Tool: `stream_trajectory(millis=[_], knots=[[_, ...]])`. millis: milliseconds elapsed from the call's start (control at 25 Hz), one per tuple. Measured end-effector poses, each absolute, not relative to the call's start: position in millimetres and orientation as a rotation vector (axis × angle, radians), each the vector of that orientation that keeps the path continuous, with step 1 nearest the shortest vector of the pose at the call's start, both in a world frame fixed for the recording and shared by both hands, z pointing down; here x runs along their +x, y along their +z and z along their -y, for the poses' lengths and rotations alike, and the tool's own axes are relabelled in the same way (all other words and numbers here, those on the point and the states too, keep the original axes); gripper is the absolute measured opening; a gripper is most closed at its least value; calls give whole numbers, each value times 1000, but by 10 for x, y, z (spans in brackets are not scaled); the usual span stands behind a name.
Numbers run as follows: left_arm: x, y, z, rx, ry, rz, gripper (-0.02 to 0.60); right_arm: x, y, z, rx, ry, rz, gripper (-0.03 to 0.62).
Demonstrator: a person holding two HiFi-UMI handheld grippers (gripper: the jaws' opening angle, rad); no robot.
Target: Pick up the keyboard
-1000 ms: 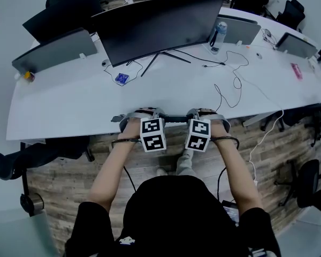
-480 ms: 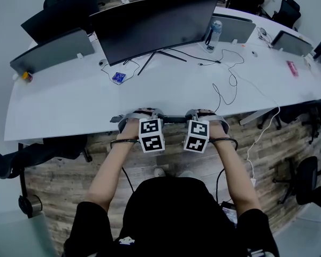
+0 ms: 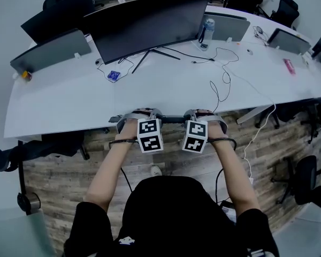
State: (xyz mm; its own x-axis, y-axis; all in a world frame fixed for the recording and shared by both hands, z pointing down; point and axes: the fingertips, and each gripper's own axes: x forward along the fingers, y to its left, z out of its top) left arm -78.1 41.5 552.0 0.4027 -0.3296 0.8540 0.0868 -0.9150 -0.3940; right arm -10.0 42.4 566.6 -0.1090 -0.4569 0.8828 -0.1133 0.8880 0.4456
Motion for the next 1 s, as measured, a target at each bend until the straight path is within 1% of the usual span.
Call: stream_trajectory(millis=[1000], knots=[[-327,5389,-1115,-2271,-1582,-282,92,347,5550,-1072,385,-366,1713,78]])
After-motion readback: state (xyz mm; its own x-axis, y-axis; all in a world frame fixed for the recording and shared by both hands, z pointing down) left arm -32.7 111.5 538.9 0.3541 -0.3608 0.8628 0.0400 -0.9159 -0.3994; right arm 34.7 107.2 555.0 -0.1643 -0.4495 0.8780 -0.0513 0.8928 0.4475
